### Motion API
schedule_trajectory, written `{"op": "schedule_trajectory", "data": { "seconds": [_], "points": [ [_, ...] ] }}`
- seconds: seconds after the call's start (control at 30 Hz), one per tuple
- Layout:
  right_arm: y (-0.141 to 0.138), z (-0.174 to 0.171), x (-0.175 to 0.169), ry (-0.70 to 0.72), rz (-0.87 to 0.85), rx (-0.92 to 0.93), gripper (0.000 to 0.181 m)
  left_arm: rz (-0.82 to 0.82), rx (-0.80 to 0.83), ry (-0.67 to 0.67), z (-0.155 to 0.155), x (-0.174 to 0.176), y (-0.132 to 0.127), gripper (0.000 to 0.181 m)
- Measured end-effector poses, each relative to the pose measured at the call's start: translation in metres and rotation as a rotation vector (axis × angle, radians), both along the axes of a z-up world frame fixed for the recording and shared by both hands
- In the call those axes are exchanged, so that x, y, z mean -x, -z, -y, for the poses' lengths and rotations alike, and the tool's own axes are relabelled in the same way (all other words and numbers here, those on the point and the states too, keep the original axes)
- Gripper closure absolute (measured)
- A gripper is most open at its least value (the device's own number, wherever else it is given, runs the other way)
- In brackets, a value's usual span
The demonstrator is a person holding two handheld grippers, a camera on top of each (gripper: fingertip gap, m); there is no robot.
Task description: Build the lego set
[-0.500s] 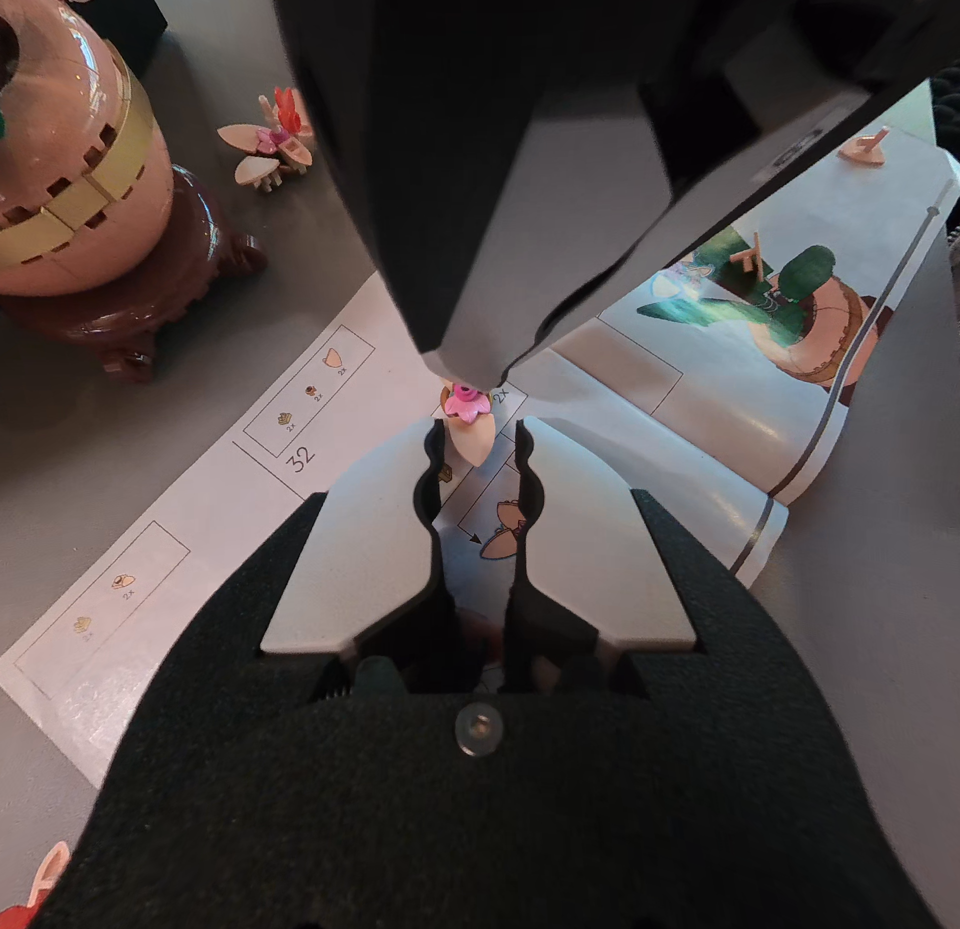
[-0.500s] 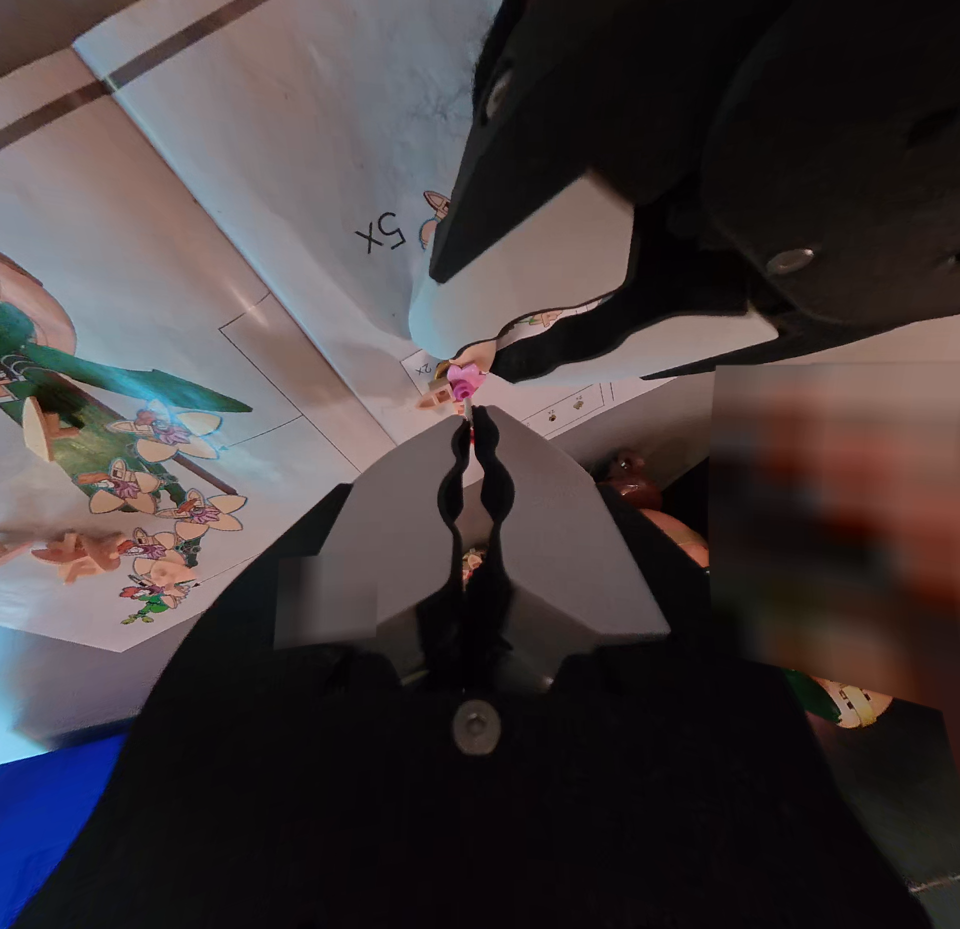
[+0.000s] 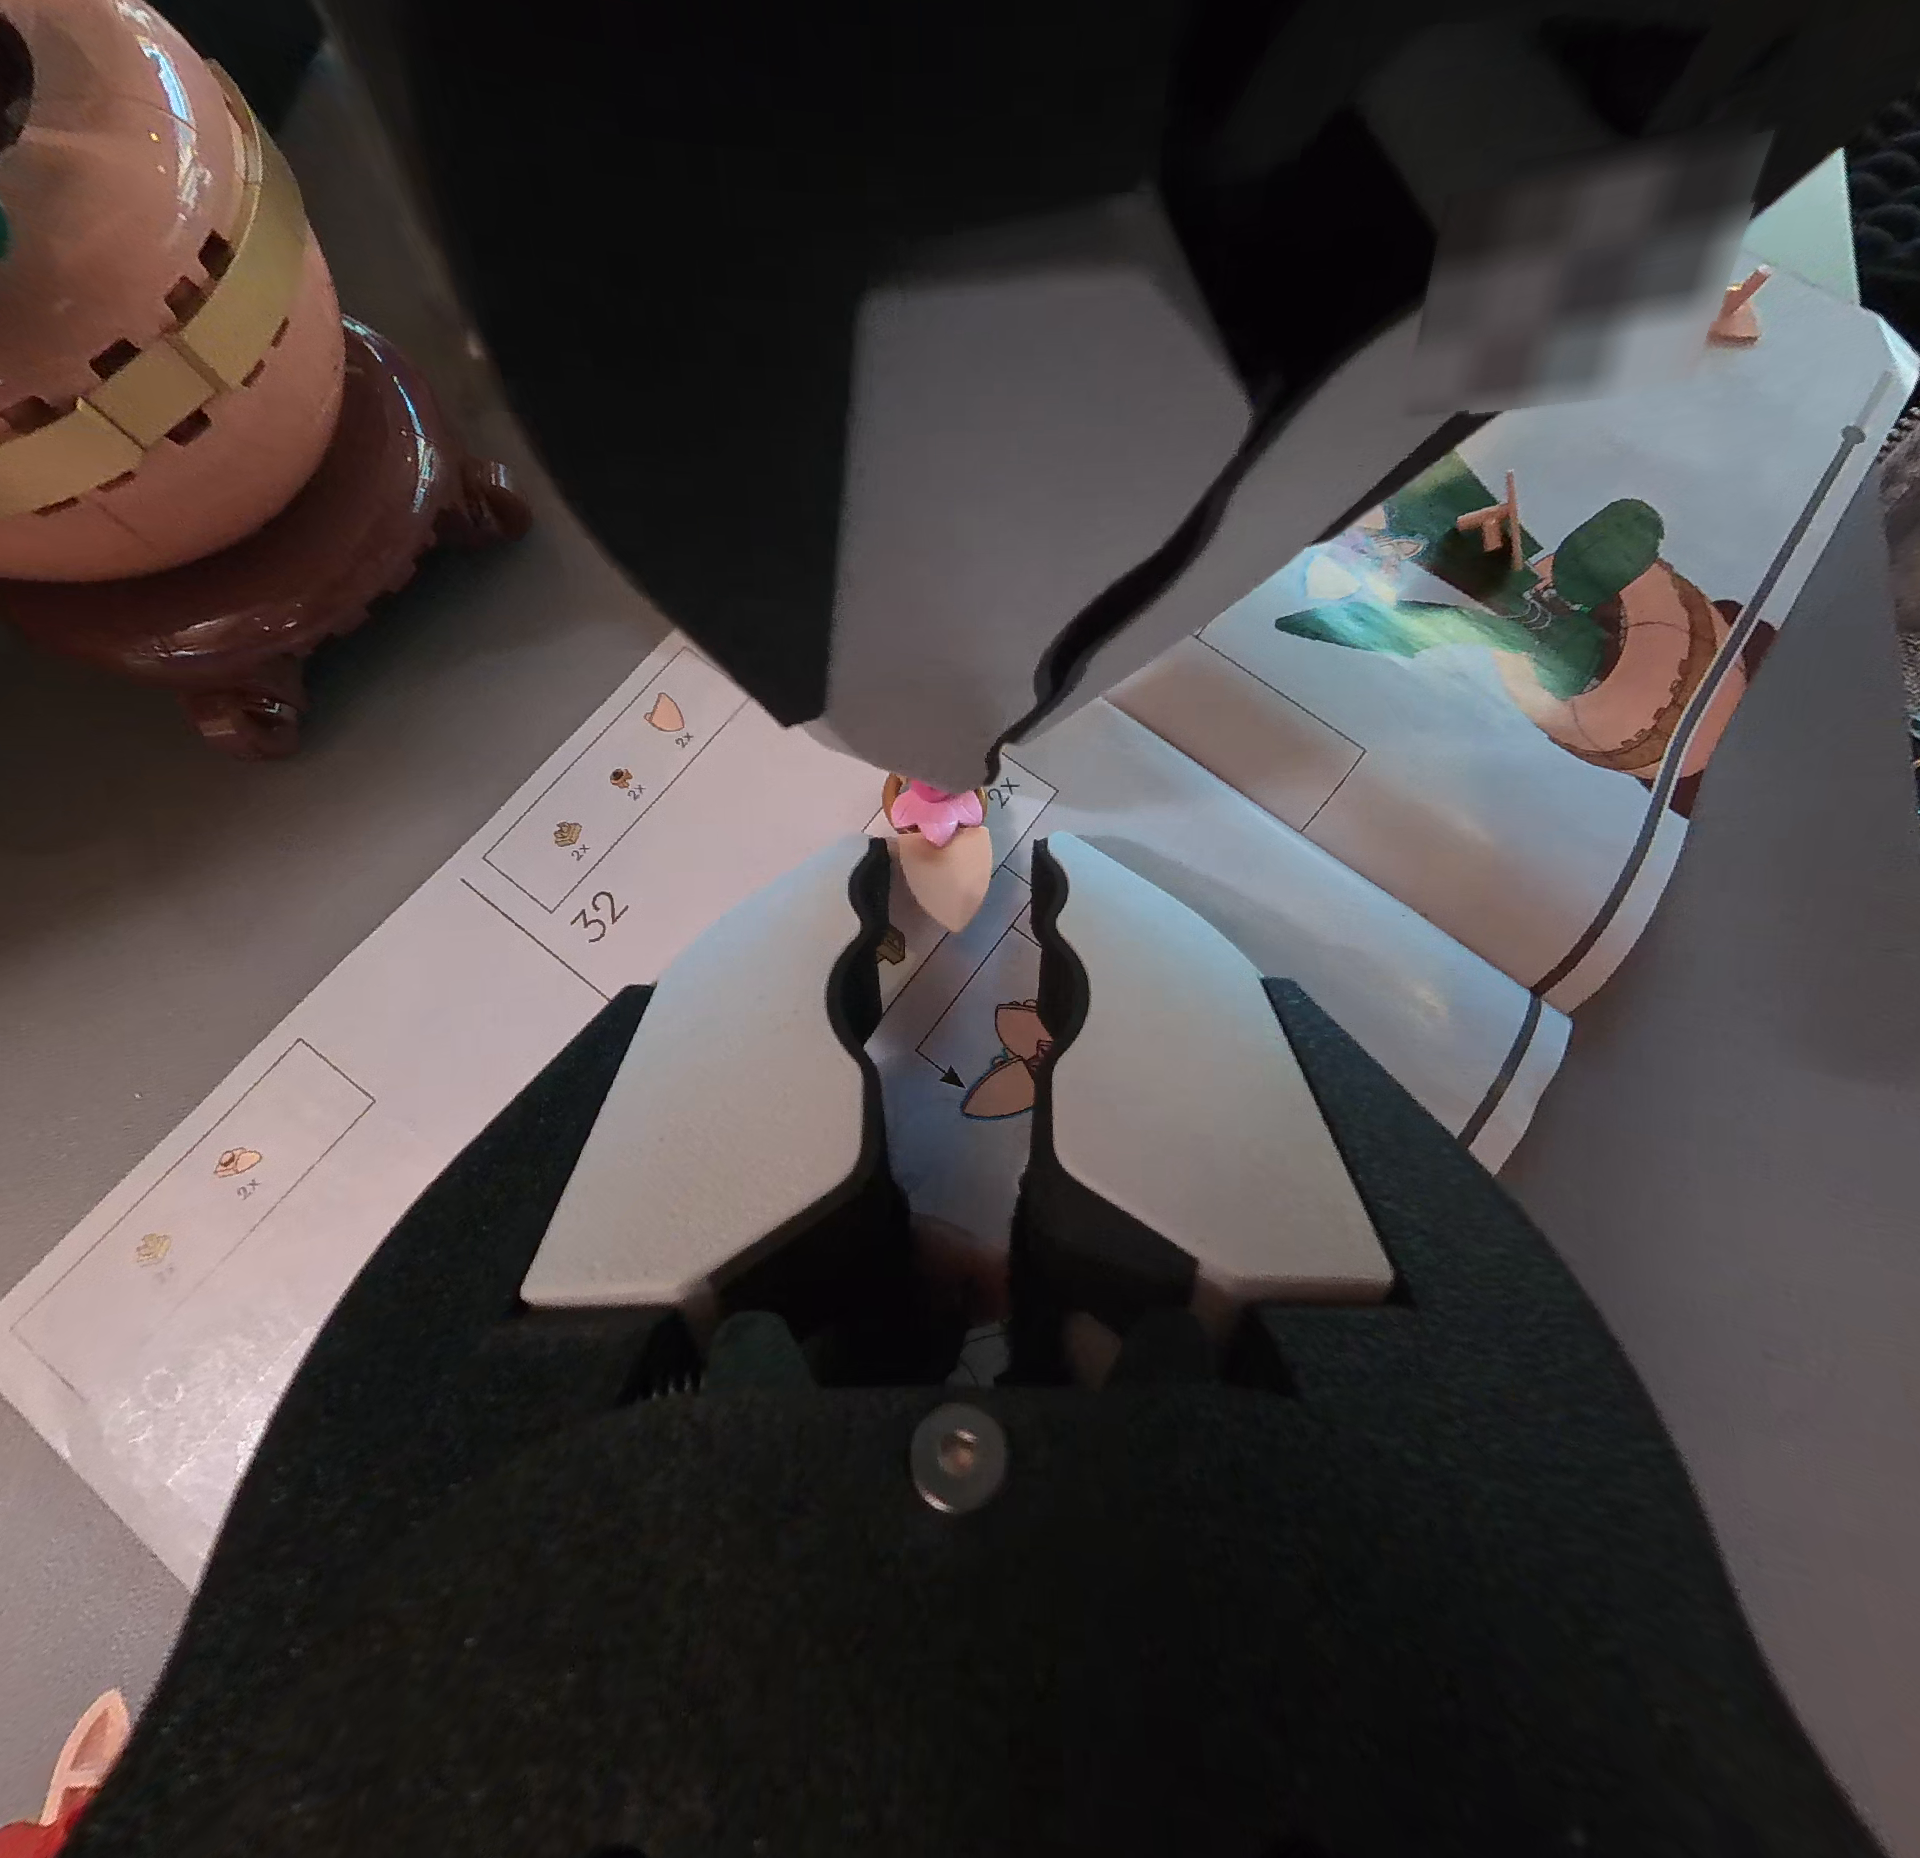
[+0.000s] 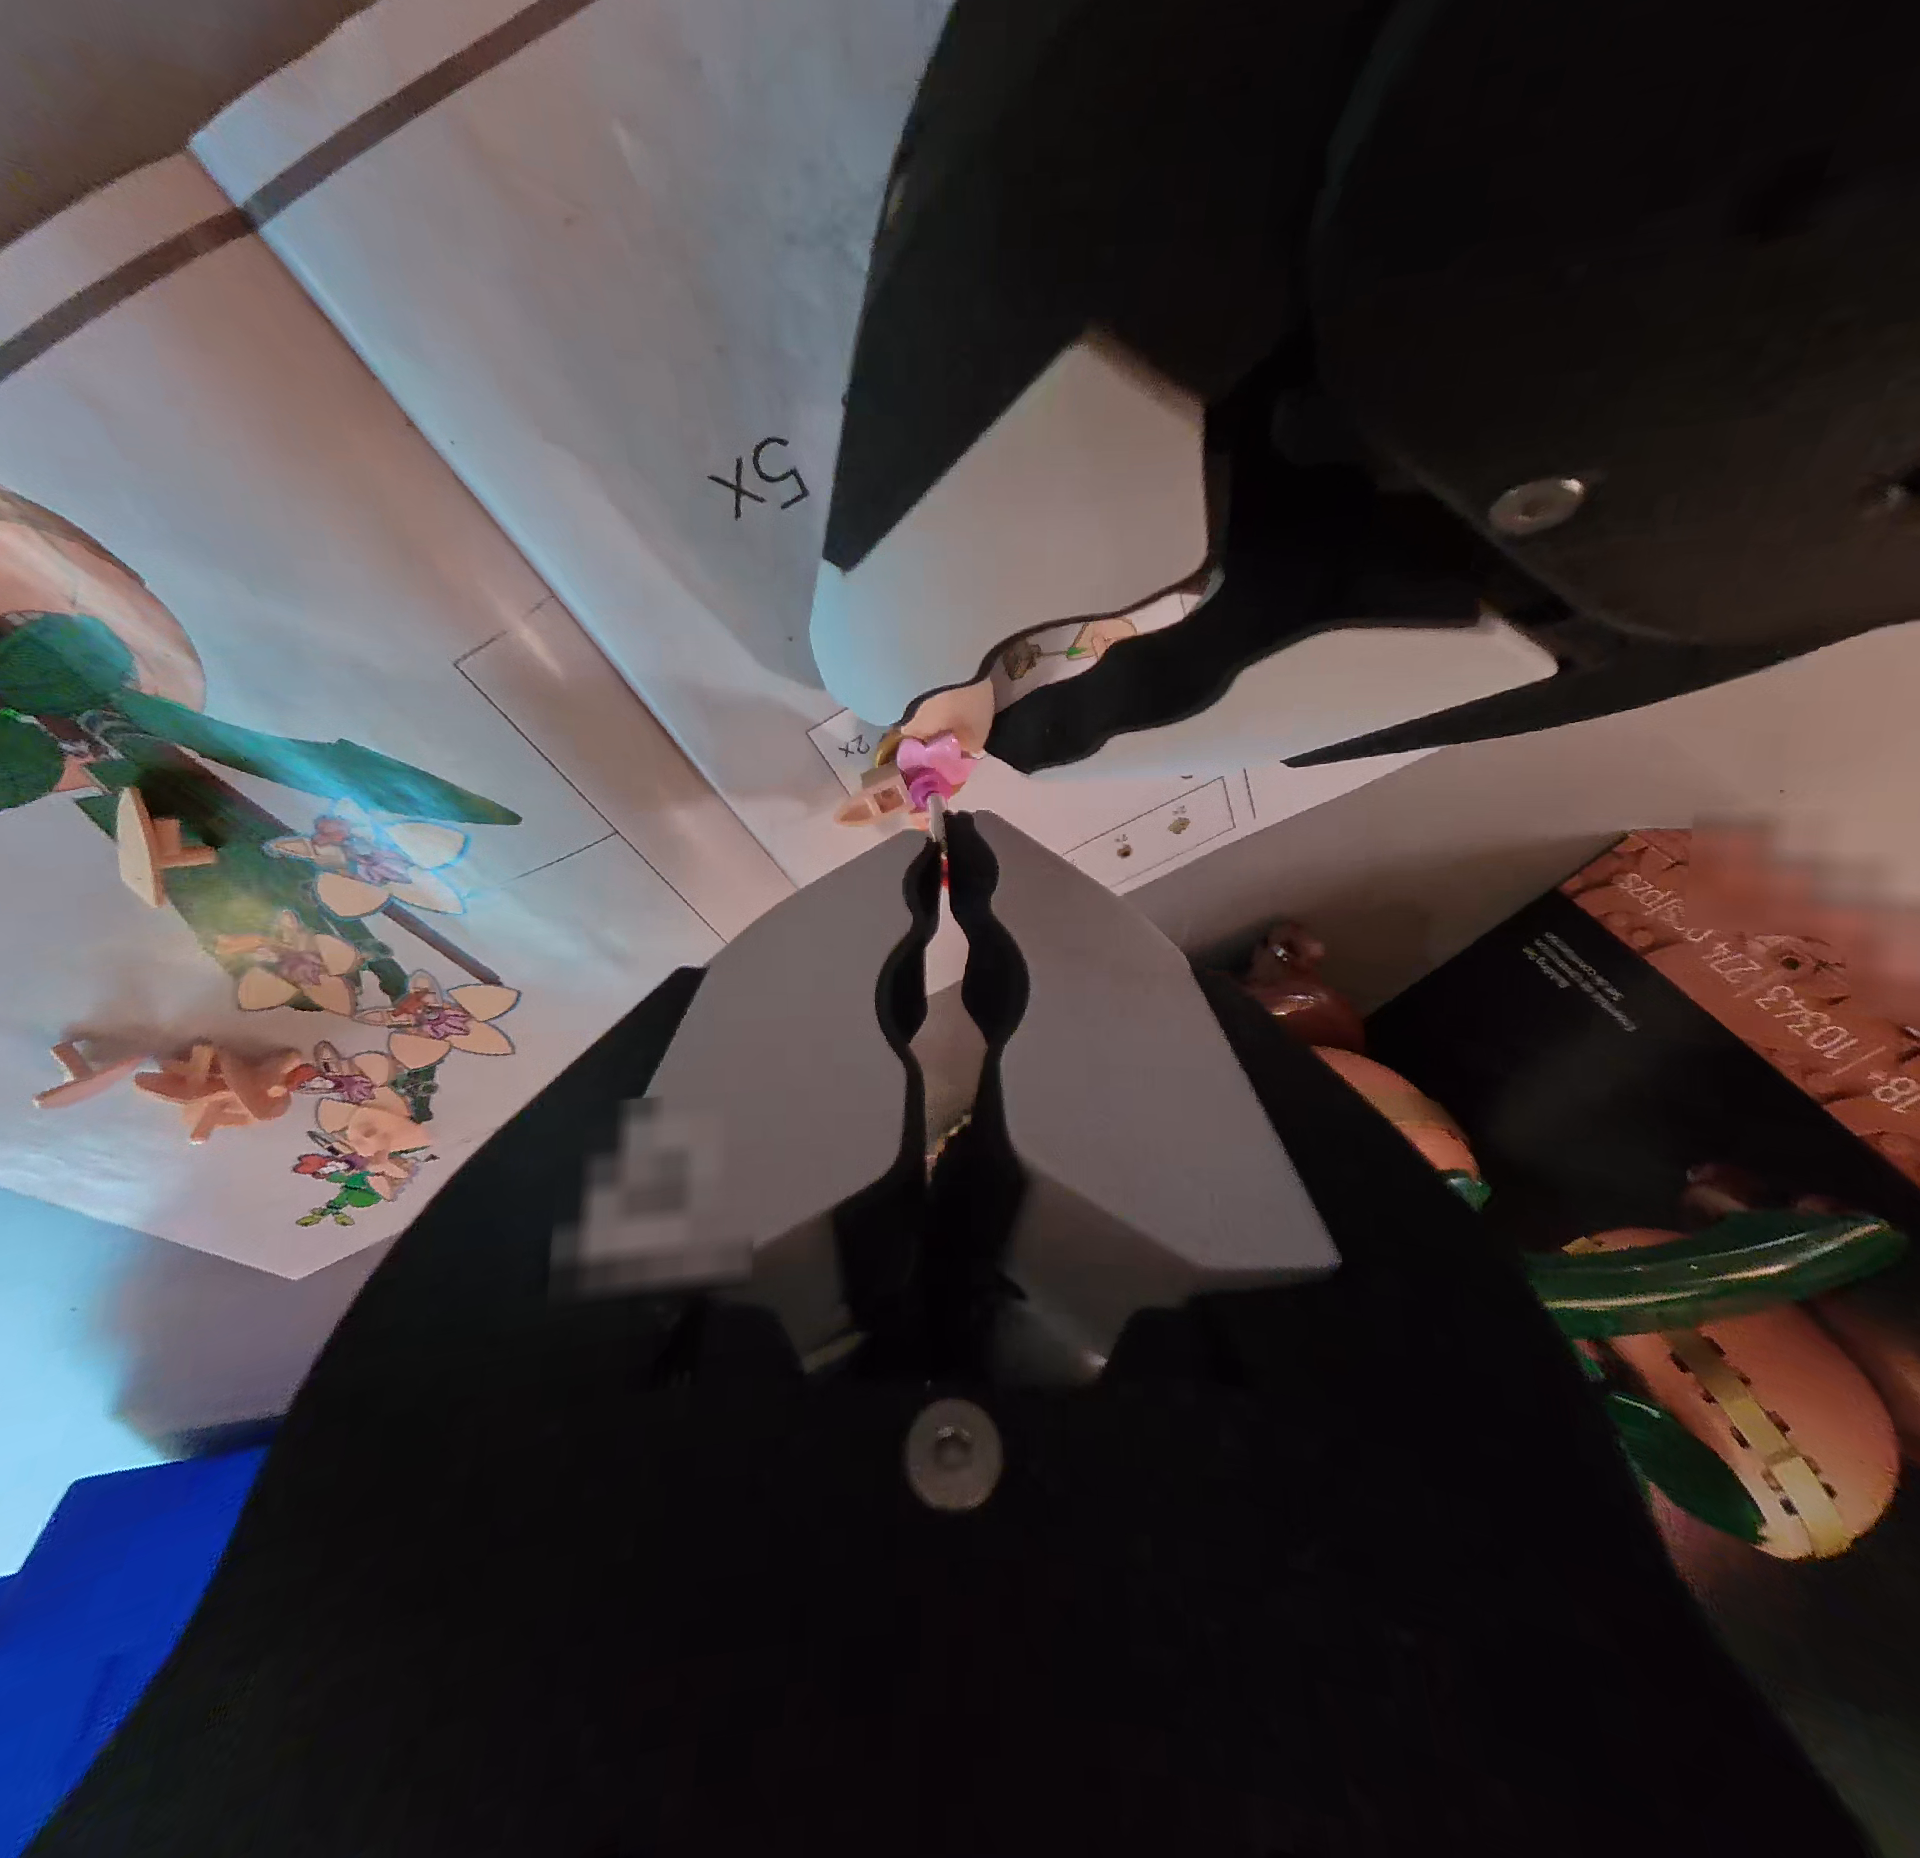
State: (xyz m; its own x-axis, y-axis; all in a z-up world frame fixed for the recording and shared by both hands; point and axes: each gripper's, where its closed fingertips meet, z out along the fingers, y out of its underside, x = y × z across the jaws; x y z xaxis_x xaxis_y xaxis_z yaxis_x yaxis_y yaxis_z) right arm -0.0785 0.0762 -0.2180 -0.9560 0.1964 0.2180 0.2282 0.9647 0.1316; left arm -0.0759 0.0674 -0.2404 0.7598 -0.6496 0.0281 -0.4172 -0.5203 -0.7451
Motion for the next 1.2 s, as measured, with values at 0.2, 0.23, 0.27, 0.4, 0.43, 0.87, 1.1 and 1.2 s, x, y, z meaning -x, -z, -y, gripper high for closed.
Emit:
{"op": "schedule_trajectory", "data": {
  "seconds": [0.2,0.23,0.27,0.4,0.43,0.87,1.1,1.2],
  "points": [
    [0.001,-0.001,-0.001,0.08,0.039,0.055,0.18,0.005,0.003,0.002,0.0,0.0,0.0,0.156],
    [0.001,-0.001,-0.001,0.088,0.045,0.064,0.18,0.01,0.006,-0.001,0.0,0.0,0.0,0.156],
    [0.002,0.0,-0.001,0.099,0.049,0.078,0.18,0.017,0.01,-0.004,0.0,0.0,0.0,0.157],
    [0.0,-0.006,0.0,0.136,0.048,0.058,0.18,0.034,0.02,-0.014,-0.001,0.001,-0.001,0.157],
    [-0.001,-0.005,0.0,0.139,0.044,0.066,0.18,0.033,0.02,-0.015,-0.001,0.001,-0.001,0.157],
    [0.002,-0.007,0.001,0.147,0.048,0.057,0.18,0.041,0.026,-0.02,-0.001,0.002,-0.001,0.158],
    [0.002,-0.012,0.004,0.148,0.054,0.054,0.18,0.042,0.028,-0.022,-0.001,0.002,-0.001,0.159],
    [0.003,-0.015,0.006,0.154,0.054,0.06,0.18,0.047,0.031,-0.025,-0.002,0.002,-0.001,0.16]
  ]
}}
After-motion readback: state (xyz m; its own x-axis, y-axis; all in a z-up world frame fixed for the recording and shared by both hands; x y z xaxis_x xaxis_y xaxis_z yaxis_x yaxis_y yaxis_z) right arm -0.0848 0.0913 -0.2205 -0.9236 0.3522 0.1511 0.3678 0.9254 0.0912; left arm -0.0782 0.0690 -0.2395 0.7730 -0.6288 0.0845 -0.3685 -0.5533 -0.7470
